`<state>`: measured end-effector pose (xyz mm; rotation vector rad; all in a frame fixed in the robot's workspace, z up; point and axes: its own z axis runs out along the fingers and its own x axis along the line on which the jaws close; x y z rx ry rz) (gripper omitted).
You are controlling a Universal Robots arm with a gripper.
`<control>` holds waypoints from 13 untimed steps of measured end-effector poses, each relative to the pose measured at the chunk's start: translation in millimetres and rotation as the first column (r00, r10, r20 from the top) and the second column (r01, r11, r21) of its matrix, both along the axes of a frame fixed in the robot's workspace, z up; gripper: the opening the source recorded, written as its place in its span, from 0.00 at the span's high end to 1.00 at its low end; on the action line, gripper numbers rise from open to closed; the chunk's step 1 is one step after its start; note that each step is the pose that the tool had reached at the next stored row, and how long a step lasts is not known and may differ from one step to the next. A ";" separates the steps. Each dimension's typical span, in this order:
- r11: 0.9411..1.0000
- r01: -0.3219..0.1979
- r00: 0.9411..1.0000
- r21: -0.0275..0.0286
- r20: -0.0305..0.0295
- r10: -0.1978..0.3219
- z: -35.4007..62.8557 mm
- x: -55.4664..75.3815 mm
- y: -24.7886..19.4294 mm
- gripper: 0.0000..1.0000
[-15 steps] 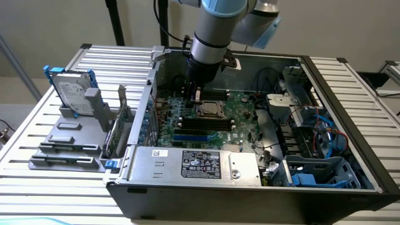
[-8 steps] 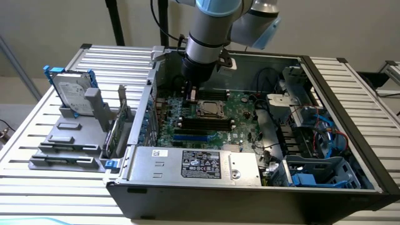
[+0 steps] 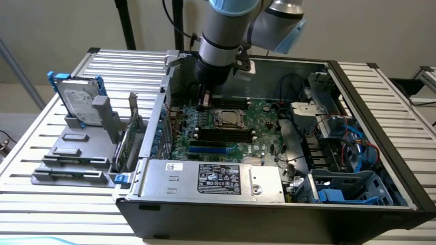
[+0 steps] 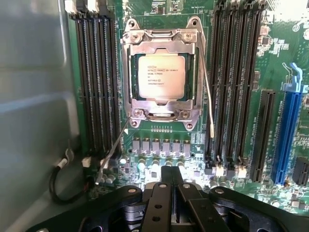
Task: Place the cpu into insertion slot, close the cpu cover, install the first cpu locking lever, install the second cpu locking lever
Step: 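Install the first cpu locking lever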
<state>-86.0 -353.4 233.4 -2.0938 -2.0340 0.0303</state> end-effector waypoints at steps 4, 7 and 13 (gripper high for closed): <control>0.999 0.034 0.999 0.022 -0.002 -0.034 2.1 -1.0 0.0 0.89; 0.997 0.060 0.998 0.040 -0.005 -0.060 3.4 -2.0 0.0 0.89; 0.992 0.103 0.995 0.071 -0.014 -0.103 4.8 -4.5 0.0 0.89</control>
